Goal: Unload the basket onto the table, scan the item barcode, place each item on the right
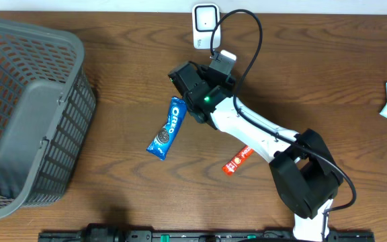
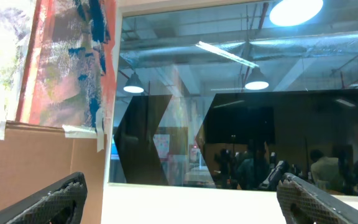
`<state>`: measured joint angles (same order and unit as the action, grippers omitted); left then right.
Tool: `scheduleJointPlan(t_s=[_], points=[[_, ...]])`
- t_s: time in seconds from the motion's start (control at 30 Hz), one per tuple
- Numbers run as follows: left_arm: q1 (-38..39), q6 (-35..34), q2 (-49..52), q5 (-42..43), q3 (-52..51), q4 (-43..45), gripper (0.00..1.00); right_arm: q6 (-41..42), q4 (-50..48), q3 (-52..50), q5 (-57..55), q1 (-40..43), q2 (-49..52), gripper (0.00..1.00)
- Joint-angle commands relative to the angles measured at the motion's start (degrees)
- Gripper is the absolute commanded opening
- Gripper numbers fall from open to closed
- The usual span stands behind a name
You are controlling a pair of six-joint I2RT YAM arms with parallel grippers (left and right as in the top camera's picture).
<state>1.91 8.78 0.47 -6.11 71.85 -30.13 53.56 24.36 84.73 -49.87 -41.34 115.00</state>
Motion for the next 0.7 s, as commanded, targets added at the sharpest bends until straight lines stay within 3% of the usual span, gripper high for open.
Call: scheduleJointPlan(t_s=[0.0, 0.2, 0.67], points=[[-0.2, -0.5, -0.3, 0.8, -0.1, 0.4, 0.98, 0.8, 0.6, -0.2, -2.5, -0.2, 1.5, 0.23], [-0.2, -0.5, -0.3, 0.8, -0.1, 0.4, 0.98, 0.8, 1.2, -0.2, -2.3, -0.3, 2.4, 0.25], [-0.2, -0.5, -0.3, 1.0, -0.1, 0.3, 0.98, -3.1, 1.9, -0.1, -2.3, -1.5, 2.1, 0.62]])
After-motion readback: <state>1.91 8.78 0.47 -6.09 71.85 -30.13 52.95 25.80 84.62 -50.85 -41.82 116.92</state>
